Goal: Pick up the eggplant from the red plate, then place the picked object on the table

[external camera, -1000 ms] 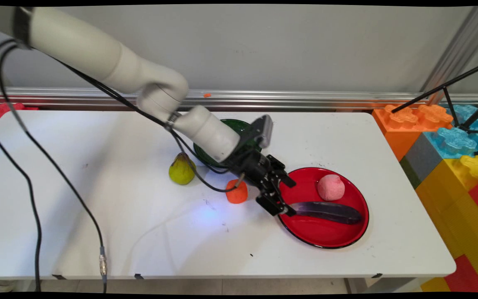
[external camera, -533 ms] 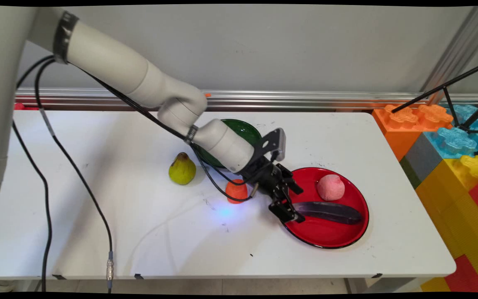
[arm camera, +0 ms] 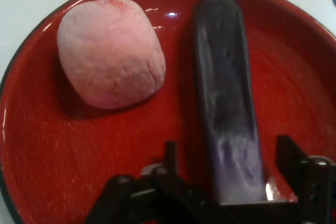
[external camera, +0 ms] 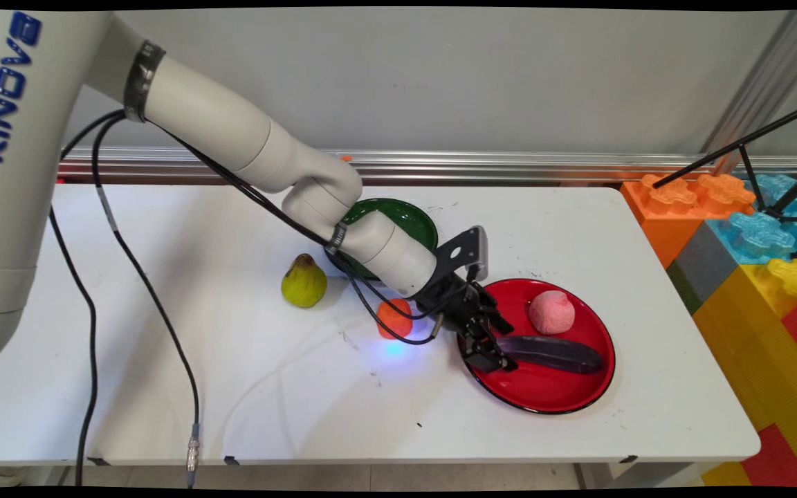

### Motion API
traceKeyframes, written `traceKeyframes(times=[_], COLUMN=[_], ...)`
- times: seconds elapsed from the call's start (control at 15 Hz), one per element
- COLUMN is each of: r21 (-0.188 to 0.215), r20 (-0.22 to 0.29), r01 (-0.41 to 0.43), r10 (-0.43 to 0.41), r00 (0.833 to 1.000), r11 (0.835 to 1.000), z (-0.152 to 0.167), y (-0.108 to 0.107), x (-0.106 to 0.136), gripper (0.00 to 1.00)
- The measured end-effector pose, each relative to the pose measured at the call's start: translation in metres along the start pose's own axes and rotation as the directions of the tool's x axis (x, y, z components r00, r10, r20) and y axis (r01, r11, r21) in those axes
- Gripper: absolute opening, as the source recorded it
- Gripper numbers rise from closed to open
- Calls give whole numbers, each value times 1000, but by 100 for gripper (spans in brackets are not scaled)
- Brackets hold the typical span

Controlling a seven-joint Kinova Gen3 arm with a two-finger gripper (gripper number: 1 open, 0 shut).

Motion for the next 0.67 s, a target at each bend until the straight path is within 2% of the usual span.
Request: traceKeyframes(times=[0.67], r21=[8], r20=[-20], r01=[32], r10=[-32], r00=[999], r11=[999], z=[5], y=[6], x=[6], gripper=[0])
